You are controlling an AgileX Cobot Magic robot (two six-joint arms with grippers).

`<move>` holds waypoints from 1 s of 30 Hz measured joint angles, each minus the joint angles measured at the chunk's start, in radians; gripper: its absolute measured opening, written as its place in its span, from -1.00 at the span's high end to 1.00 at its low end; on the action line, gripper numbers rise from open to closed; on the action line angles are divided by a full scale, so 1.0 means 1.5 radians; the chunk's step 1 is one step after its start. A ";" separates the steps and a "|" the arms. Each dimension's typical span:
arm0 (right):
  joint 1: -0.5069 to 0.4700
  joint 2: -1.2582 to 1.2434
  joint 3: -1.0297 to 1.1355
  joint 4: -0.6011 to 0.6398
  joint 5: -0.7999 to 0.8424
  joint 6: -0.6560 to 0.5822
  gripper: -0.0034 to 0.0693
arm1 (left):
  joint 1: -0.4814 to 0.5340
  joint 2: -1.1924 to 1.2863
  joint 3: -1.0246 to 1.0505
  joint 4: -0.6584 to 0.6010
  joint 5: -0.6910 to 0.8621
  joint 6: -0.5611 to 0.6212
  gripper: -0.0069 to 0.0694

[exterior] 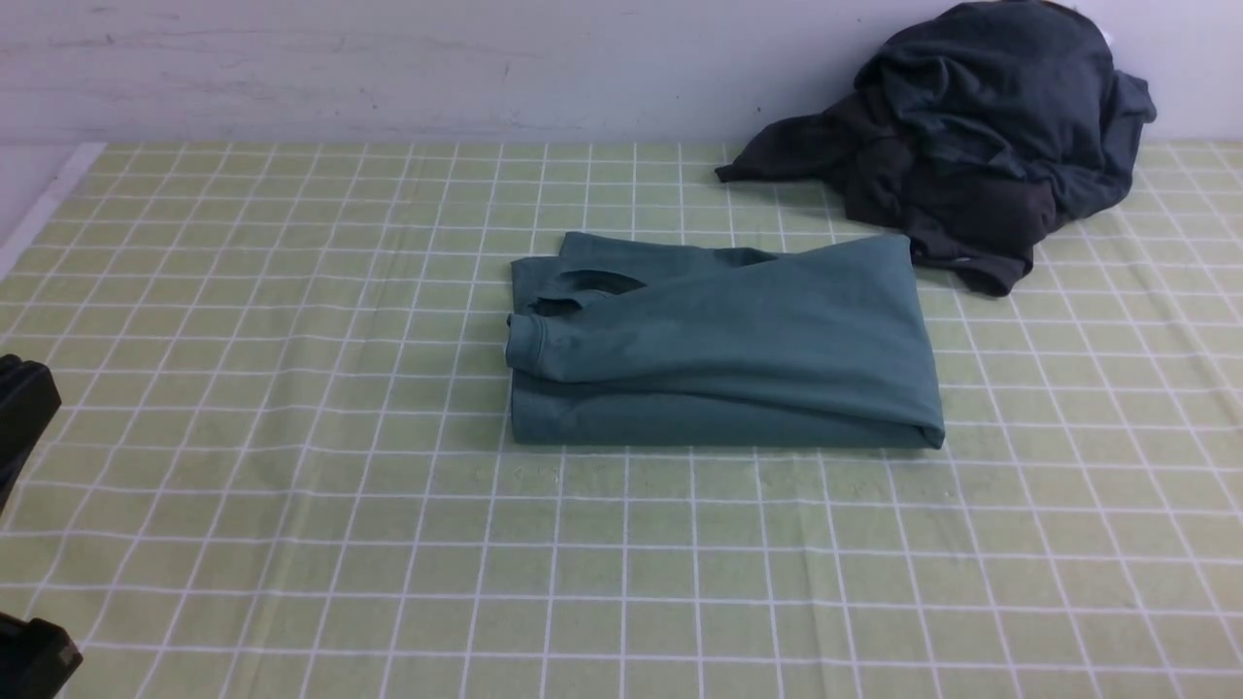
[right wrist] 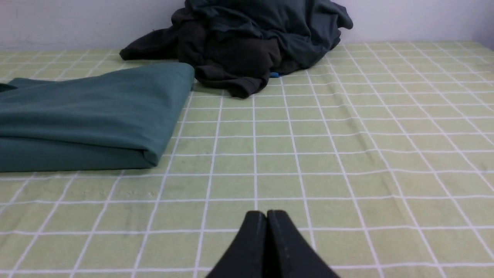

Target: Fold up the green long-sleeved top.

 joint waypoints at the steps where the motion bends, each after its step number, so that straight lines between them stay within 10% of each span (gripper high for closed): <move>1: 0.000 0.000 0.000 0.004 0.001 -0.006 0.93 | 0.000 0.000 0.000 -0.001 0.000 0.000 0.82; 30: 0.000 -0.001 0.000 0.010 0.001 -0.013 0.93 | -0.084 -0.104 0.099 -0.030 -0.064 0.000 0.82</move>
